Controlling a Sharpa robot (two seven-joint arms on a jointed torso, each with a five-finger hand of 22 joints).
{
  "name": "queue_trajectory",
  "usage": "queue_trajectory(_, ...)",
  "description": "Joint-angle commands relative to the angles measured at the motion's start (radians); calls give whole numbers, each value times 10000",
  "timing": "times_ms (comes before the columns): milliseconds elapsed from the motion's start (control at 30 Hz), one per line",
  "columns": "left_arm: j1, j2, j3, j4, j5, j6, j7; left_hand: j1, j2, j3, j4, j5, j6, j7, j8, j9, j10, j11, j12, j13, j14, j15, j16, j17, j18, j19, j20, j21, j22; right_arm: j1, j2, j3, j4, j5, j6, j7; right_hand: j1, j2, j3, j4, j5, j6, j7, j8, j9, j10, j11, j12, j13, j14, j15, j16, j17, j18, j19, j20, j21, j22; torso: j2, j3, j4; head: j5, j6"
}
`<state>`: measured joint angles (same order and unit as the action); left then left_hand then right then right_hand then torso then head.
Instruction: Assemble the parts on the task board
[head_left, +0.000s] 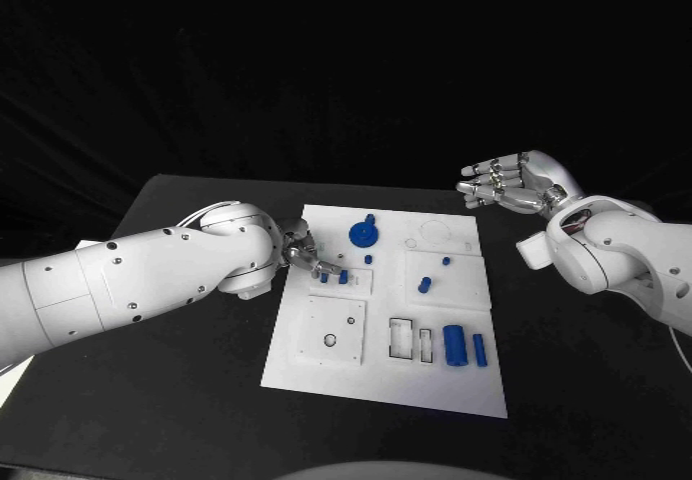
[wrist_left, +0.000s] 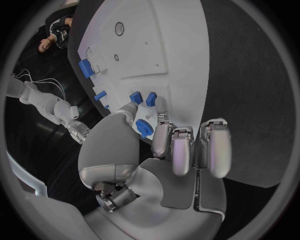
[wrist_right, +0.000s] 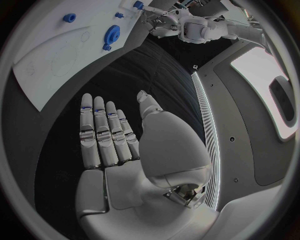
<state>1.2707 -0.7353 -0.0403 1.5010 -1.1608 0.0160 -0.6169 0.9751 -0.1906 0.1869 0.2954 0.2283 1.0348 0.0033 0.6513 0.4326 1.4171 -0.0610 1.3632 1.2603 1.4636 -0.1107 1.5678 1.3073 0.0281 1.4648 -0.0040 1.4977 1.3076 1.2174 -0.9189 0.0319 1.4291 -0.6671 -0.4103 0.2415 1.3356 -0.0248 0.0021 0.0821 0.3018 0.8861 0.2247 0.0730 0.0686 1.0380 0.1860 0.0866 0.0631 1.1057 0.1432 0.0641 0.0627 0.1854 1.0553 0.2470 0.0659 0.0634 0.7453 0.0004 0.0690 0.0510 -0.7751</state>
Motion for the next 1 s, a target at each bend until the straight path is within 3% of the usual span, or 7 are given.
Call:
queue_trajectory(33,0,-52,39,78,268,-575,49,-28,88,-110,7,43,47,18,-27,-23,24,-2,-36,-76,1072,-63,30,2635,-110,902,-50,21,2193,-6,-1,2,4,-5,39,58,-55,35,-9,-60,68,-56,201,-40,-10,-65,4,-38,-8,-68,-17,-39,-13,-12,-41,-3,-57,-12,0,-4,8,11,8)
queue_trajectory(233,1,-242,133,184,822,-1242,603,14,179,-145,1,57,-123,73,-73,-72,-229,38,-345,-509,1072,-40,30,2635,-61,853,-38,-190,2066,-17,-3,2,-6,-7,47,49,-55,35,-9,-60,68,-56,201,-40,-10,-65,4,-38,-8,-68,-17,-39,-13,-12,-41,-3,-57,-12,-3,1,6,21,21)
queue_trajectory(367,6,-328,161,116,2168,-2264,2216,830,349,456,-87,26,-1342,584,-436,-281,-2527,471,-2724,-3533,958,312,-167,2341,433,140,201,-2638,618,-23,0,2,-12,-8,47,53,-55,35,-9,-60,68,-56,201,-40,-10,-65,4,-38,-8,-68,-17,-39,-13,-12,-41,-3,-57,-12,-7,17,14,5,37)
queue_trajectory(467,8,-314,165,30,2816,-2785,3560,2162,347,1149,-418,11,-2495,1202,-858,-553,-4842,1059,-4703,-5416,-677,807,-2585,-644,1228,-1905,589,-7843,-2429,-27,8,2,-18,-8,48,57,-55,35,-9,-60,68,-56,201,-40,-10,-65,4,-38,-8,-68,-17,-39,-13,-12,-41,-3,-57,-12,0,9,11,-21,72)
queue_trajectory(533,8,-272,162,-26,2910,-2835,4367,3205,223,1726,-823,-56,-2993,1558,-1129,-808,-5777,1499,-5746,-6142,-2917,1201,-5401,-3473,1292,-3131,912,-9715,-3544,-29,12,2,-20,-8,46,60,-55,35,-9,-60,68,-56,201,-40,-10,-65,4,-38,-8,-68,-17,-39,-13,-12,-41,-3,-57,-12,4,6,5,-28,84)
queue_trajectory(633,8,-168,146,-87,2393,-2783,5206,4121,32,2292,-1327,-58,-3139,1673,-1396,-1120,-6224,1647,-6750,-7003,-4078,1351,-6900,-4803,1370,-3660,1077,-10504,-4113,-31,15,2,-21,-9,41,62,-54,39,-7,-62,68,-57,202,-39,-10,-67,5,-38,-8,-71,-17,-38,-13,-12,-45,-2,-56,-11,5,5,-3,-59,116)
queue_trajectory(1000,7,868,-72,-868,-1247,-2511,6214,4508,-333,1698,-1858,-763,-1770,1214,-3169,-2930,-5265,1551,-9115,-10040,-3056,1247,-7437,-6190,1553,-2497,1181,-11243,-5244,-34,59,2,-42,-9,56,115,-20,84,20,-103,73,-32,171,-16,-1,-77,-7,-27,-4,-88,-19,-26,-9,-6,-70,4,-49,-8,7,-2,-3,-172,238)
